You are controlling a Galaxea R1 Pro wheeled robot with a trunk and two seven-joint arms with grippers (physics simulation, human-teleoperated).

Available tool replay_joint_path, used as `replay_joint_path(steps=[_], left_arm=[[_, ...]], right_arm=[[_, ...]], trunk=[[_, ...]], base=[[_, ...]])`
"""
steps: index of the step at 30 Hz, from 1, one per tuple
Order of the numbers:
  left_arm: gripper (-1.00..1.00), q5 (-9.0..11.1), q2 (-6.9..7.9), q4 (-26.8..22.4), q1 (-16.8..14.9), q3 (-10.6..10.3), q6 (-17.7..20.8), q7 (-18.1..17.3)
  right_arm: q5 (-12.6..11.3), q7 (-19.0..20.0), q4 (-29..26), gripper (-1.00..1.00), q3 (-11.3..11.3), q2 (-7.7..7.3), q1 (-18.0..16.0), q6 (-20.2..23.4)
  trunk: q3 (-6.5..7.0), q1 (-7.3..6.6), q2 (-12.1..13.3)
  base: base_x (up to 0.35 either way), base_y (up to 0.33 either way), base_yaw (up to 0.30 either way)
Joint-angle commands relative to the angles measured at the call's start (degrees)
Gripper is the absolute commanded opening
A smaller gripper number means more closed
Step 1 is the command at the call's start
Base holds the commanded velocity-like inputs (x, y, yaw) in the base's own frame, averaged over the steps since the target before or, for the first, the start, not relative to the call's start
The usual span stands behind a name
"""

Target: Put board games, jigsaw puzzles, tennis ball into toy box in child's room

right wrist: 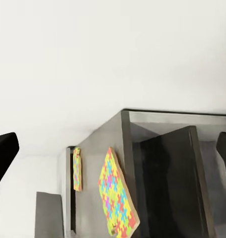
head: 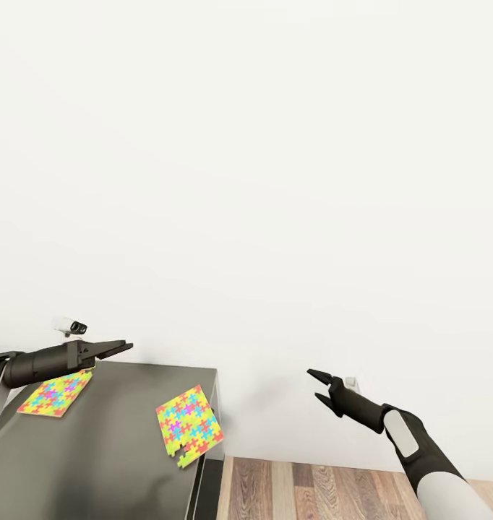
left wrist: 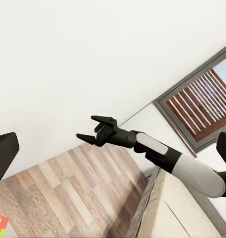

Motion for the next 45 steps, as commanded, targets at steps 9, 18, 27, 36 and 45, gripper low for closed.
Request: replay_joint_path(steps=[9, 18, 27, 36, 45], left_arm=[[1.0, 0.0, -1.11, 0.0, 0.0, -0.1, 0.5, -0.2], [1.0, 0.1, -1.11, 0.0, 0.0, 0.0, 0.6, -0.2], [1.0, 0.2, -1.03, 0.1, 0.0, 0.2, 0.6, -0.2], [1.0, 0.3, -0.69, 0.1, 0.0, 0.3, 0.7, -0.2], [1.0, 0.3, -0.54, 0.1, 0.0, 0.4, 0.7, -0.2]], right_arm=[[-0.1, 0.8, -0.1, 1.0, 5.8, 2.1, -0.1, 0.2], [-0.3, 0.9, -0.2, 1.0, 7.2, 1.81, -0.1, 0.0], [0.0, 0.9, -0.2, 1.0, 7.3, 1.73, -0.1, 0.1], [0.2, 0.9, -0.3, 1.0, 7.7, 2.23, -0.1, 0.5], [0.1, 0.9, -0.3, 1.0, 7.9, 2.53, -0.2, 0.8]], trunk=[[-1.7, 1.99, -3.7], [-3.31, 3.97, -7.3], [-4.93, 5.94, -10.9], [-6.55, 7.92, -14.5], [-8.16, 9.9, -18.1]], base=[[0.0, 0.0, 0.0], [0.0, 0.0, 0.0], [0.0, 0.0, 0.0], [0.0, 0.0, 0.0], [0.0, 0.0, 0.0]])
